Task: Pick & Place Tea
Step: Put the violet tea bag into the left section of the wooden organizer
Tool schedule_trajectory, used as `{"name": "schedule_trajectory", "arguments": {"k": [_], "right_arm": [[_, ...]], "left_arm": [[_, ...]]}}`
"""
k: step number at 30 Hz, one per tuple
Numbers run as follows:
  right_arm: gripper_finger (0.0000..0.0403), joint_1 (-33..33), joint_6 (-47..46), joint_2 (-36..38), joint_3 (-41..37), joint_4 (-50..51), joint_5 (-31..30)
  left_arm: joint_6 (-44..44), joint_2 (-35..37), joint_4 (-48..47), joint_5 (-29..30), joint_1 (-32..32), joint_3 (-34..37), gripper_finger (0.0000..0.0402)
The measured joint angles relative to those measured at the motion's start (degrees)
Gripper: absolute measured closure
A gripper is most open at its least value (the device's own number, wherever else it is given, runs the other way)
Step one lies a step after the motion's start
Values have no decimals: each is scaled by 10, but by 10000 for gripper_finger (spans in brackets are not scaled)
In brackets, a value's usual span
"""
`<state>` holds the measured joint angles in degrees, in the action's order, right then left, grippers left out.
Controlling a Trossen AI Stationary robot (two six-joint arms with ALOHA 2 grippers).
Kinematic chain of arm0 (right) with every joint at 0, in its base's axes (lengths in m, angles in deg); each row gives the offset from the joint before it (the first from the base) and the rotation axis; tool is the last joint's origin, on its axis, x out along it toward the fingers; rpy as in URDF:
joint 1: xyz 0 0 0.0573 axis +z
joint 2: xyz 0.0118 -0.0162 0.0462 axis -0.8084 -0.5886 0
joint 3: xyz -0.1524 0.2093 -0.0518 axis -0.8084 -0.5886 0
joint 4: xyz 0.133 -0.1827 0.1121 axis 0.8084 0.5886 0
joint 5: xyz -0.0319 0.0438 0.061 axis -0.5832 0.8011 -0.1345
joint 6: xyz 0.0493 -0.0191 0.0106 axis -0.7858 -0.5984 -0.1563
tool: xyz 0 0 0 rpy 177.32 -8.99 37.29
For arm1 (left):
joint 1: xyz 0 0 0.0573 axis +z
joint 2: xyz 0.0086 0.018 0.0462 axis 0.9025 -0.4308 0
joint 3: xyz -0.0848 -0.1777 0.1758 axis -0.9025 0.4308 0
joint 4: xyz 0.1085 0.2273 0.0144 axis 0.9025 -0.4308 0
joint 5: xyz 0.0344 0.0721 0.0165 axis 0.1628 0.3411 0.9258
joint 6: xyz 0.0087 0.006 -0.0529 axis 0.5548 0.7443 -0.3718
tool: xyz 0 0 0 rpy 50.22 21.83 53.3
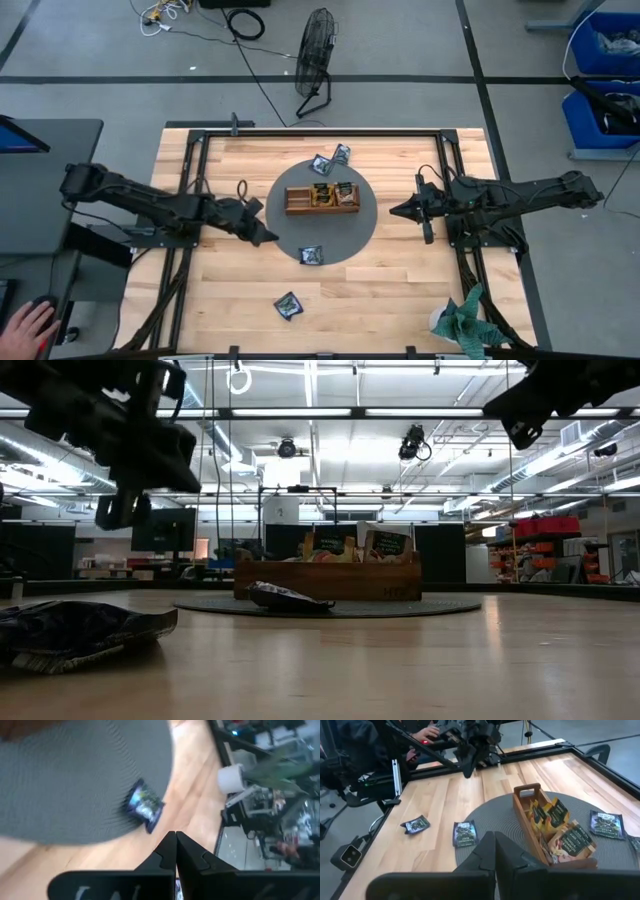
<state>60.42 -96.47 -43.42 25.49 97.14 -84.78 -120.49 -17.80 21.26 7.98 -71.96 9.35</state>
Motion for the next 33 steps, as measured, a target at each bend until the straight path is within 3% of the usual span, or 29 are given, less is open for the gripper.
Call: {"name": "schedule_trajectory", "arguments": {"k": [6, 15, 19, 24, 33], "right_arm": [[403, 0, 1, 0, 0, 6, 0], [403, 0, 1, 0, 0, 22, -1], [403, 0, 1, 0, 0, 22, -2], [403, 0, 1, 0, 0, 22, -2], [403, 0, 1, 0, 0, 22, -2]], "left_arm": [[-84, -49, 32, 7, -3, 0, 351], [-204, -125, 72, -2, -3, 0, 203], [-221, -169, 125, -3, -3, 0, 159], [-235, -223, 192, -13, -3, -3, 136], [-264, -301, 255, -23, -2, -11, 134]]}}
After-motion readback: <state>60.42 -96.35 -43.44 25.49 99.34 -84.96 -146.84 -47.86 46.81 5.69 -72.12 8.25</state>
